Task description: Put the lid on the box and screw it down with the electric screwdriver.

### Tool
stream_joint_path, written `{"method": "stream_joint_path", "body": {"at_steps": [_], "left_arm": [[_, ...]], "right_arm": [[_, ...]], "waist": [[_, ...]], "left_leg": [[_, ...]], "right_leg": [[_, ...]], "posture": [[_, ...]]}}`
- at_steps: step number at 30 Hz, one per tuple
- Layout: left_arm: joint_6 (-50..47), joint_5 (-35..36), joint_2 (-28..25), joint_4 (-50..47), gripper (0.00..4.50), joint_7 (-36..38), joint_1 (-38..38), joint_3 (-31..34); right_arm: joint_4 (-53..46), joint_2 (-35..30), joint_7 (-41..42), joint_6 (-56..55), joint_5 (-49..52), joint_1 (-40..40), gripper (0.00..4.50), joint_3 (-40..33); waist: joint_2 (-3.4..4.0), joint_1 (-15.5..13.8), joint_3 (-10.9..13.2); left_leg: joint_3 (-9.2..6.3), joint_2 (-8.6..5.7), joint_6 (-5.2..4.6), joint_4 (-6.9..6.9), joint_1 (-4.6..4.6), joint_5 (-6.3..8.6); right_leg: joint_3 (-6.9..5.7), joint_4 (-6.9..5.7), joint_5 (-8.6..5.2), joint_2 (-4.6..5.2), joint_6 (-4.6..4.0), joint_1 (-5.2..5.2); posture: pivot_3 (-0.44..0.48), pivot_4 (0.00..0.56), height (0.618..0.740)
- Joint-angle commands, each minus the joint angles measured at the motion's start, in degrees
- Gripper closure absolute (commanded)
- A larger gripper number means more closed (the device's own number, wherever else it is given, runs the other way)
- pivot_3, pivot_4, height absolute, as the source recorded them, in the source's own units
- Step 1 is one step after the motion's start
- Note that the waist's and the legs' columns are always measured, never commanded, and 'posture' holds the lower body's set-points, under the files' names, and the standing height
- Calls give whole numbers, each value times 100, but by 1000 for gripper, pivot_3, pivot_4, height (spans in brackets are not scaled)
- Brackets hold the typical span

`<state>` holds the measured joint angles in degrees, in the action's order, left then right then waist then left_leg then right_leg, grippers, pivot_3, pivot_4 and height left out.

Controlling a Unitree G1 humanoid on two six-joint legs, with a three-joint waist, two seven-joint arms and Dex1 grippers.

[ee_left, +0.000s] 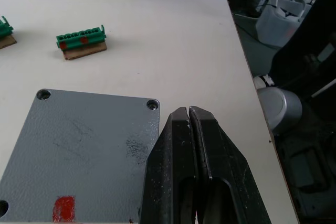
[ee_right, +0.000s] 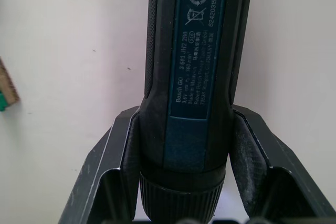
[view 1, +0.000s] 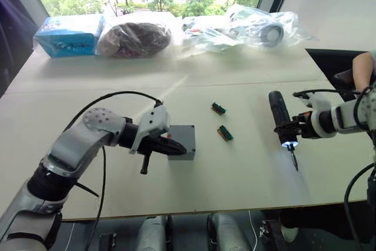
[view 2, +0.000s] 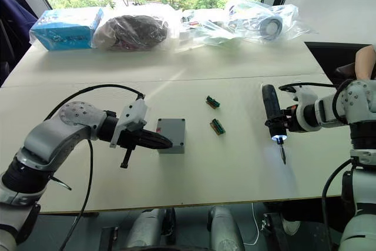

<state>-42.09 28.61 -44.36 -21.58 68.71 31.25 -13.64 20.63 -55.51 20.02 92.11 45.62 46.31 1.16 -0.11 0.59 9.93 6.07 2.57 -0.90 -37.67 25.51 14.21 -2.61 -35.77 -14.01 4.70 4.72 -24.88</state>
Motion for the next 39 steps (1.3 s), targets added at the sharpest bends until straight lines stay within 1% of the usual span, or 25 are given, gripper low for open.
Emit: {"method": "stream_joint_path", "body": {"at_steps": [1,4,5,6,8,9,11,13,15,18,21,22,24,25,27,29,31,34,36,39], "left_arm": [[-55,135,-57,-260,4500,-95,-41,222],[-56,131,-102,-280,4500,-133,-70,255],[-56,136,-120,-274,4500,-136,-75,269],[-49,134,-140,-255,4500,-139,-74,285],[-60,155,-168,-210,4500,-156,-74,342],[-76,176,-173,-173,4500,-174,-71,391],[-122,218,-168,-102,4500,-222,-58,486],[-246,328,-175,125,4500,-308,-14,769],[-383,475,-250,326,4500,-337,52,1039],[-454,501,-448,405,4500,-316,-11,1215],[-442,354,-684,623,4500,-482,-248,1401],[-391,302,-695,733,4500,-551,-317,1426],[-158,50,-551,1041,4500,-775,-394,1290],[-46,-61,-489,1165,4500,-843,-406,1215],[182,-309,-407,1298,4500,-857,-445,977],[391,-535,-363,1383,4500,-817,-465,769],[625,-756,-196,1540,4500,-832,-446,518],[850,-977,78,1728,4500,-882,-360,287],[876,-1032,197,1741,4500,-871,-315,219],[900,-1136,242,1701,4500,-816,-283,97]], "right_arm": [[-65,41,196,-73,-307,39,2175,-109],[-144,76,291,-106,-519,-18,1399,-35],[-189,83,339,-104,-554,-30,956,-20],[-240,86,383,-116,-595,-42,751,1],[-328,92,454,-166,-686,-60,180,12],[-390,84,495,-240,-737,-72,86,20],[-478,89,566,-340,-817,-58,86,-33],[-852,50,723,-588,-789,30,86,-208],[-1370,-116,983,-968,-808,105,86,-212],[-1786,-233,1022,-992,-869,115,86,-406],[-2888,-455,1294,-1165,-669,-210,86,-650],[-3269,-424,1413,-1171,-504,-350,86,-774],[-4274,-106,1805,-1428,79,-824,86,-1078],[-4595,31,1899,-1484,278,-988,86,-1171],[-5419,146,2223,-2007,408,-1537,86,-1068],[-5791,179,2379,-2380,346,-1897,86,-944],[-5986,298,2300,-2698,44,-2264,86,-466],[-5917,528,2133,-3283,-605,-2604,86,335],[-5717,712,2043,-3573,-1000,-2640,86,787],[-5481,947,1978,-3791,-1294,-2600,86,1106]], "waist": [[0,3,0],[-1,0,0],[-1,-2,0],[-1,-2,0],[-1,-1,0],[-1,-2,0],[-1,-3,0],[-1,2,0],[1,7,1],[0,11,1],[1,2,1],[1,-2,1],[-2,-6,0],[-7,-4,-2],[-11,-14,0],[-13,-37,0],[-15,-46,-1],[-34,-81,-11],[-35,-90,-10],[-36,-99,-10]], "left_leg": [[1,0,-1,-7,-1,0],[1,2,-4,-22,-1,3],[-1,3,-4,-25,-4,3],[-1,3,-4,-25,-4,3],[0,3,-4,-29,-3,3],[0,4,-4,-30,-3,3],[0,4,-4,-33,-3,3],[0,4,-4,-34,-3,3],[0,4,-3,-34,-3,3],[0,11,-3,-34,-5,3],[2,12,-2,-33,-4,3],[2,12,-2,-32,-6,4],[0,14,-1,-33,-7,4],[-3,14,-1,-34,-11,3],[-8,16,-1,-37,-16,4],[-13,16,-1,-38,-14,4],[-10,15,-1,-43,-12,4],[-9,15,-2,-55,-15,5],[-9,13,-2,-57,-15,5],[-9,11,-2,-60,-15,4]], "right_leg": [[2,-8,0,0,0,0],[3,-25,-1,0,1,0],[2,-28,-1,-2,1,2],[2,-28,-1,-2,1,2],[3,-31,-1,-1,1,2],[3,-31,-1,-1,1,2],[3,-32,-1,-1,1,3],[3,-33,-1,-1,1,3],[4,-38,0,-1,1,0],[3,-41,0,-8,2,-2],[3,-40,0,-6,2,-2],[3,-41,-1,-5,2,-1],[1,-41,0,-5,2,1],[-1,-39,0,-6,2,8],[-6,-39,0,-7,2,18],[-11,-38,-1,-3,2,21],[-9,-38,-1,6,1,20],[-8,-36,-2,8,-5,28],[-8,-39,-2,6,-8,26],[-8,-43,0,1,-8,24]], "posture": [[0,150,740],[0,150,740],[0,150,740],[0,150,740],[0,150,740],[0,150,740],[0,150,740],[0,150,740],[0,150,740],[0,150,740],[0,150,740],[0,150,740],[0,150,740],[0,150,740],[0,150,740],[0,150,740],[0,150,740],[0,150,740],[0,150,740],[0,150,740]]}}
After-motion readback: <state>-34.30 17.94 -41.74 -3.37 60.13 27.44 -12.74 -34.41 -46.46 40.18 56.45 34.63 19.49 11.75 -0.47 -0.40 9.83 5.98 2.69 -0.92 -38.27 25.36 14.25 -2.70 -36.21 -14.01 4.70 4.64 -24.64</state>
